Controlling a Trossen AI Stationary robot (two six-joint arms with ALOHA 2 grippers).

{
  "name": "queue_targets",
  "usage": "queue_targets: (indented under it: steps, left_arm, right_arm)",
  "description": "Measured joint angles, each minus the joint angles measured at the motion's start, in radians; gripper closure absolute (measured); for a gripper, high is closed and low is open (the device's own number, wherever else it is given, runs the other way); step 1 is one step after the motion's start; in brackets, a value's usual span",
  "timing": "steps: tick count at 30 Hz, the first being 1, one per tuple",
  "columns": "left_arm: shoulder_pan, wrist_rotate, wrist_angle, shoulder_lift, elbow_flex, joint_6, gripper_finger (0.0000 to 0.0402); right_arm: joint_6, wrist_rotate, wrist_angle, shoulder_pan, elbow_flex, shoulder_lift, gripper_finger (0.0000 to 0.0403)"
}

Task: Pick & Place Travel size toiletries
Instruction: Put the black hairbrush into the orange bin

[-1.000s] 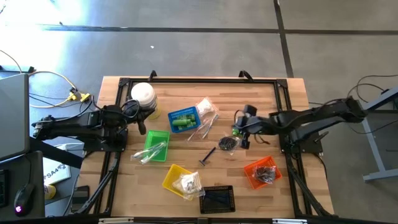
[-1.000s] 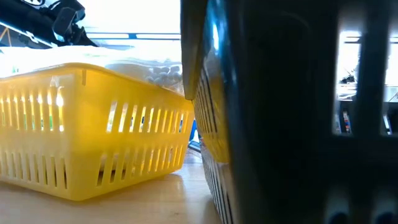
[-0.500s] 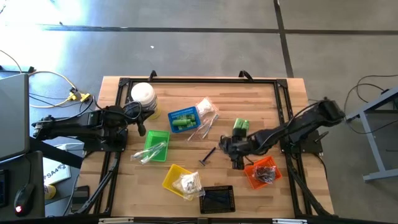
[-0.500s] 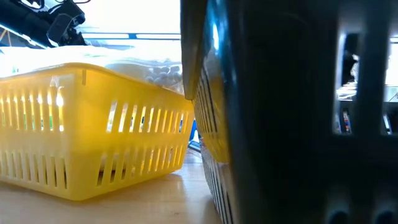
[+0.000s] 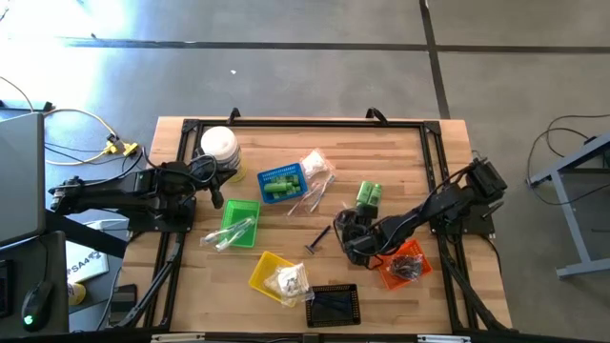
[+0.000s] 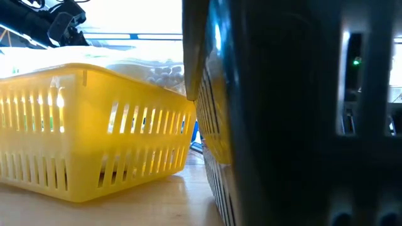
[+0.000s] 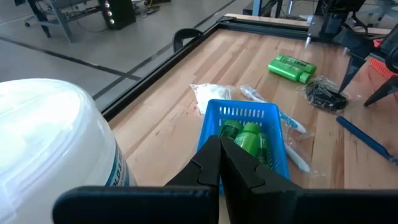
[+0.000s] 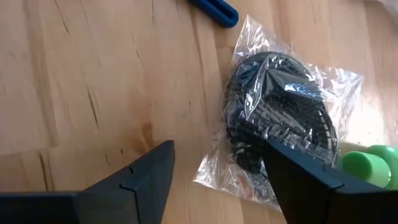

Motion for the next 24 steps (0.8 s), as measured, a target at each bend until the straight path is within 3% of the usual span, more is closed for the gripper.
queue_targets:
  steps: [8, 20, 24]
  left_arm:
    - [0.000, 0.000, -0.002, 0.000, 0.000, 0.002, 0.0401]
    - [0.000, 0.000, -0.009, 0.000, 0.000, 0.003, 0.0401]
    - [0.000, 0.000, -0.009, 0.000, 0.000, 0.001, 0.0401]
  right_arm:
    - [-0.026, 0.029, -0.003, -0.020, -0.001, 0.007, 0.0184]
    - [-0.050, 0.070, 0.001, -0.023, -0.005, 0.012, 0.0384]
    - [-0.076, 0.070, 0.002, -0.020, -0.005, 0.003, 0.0396]
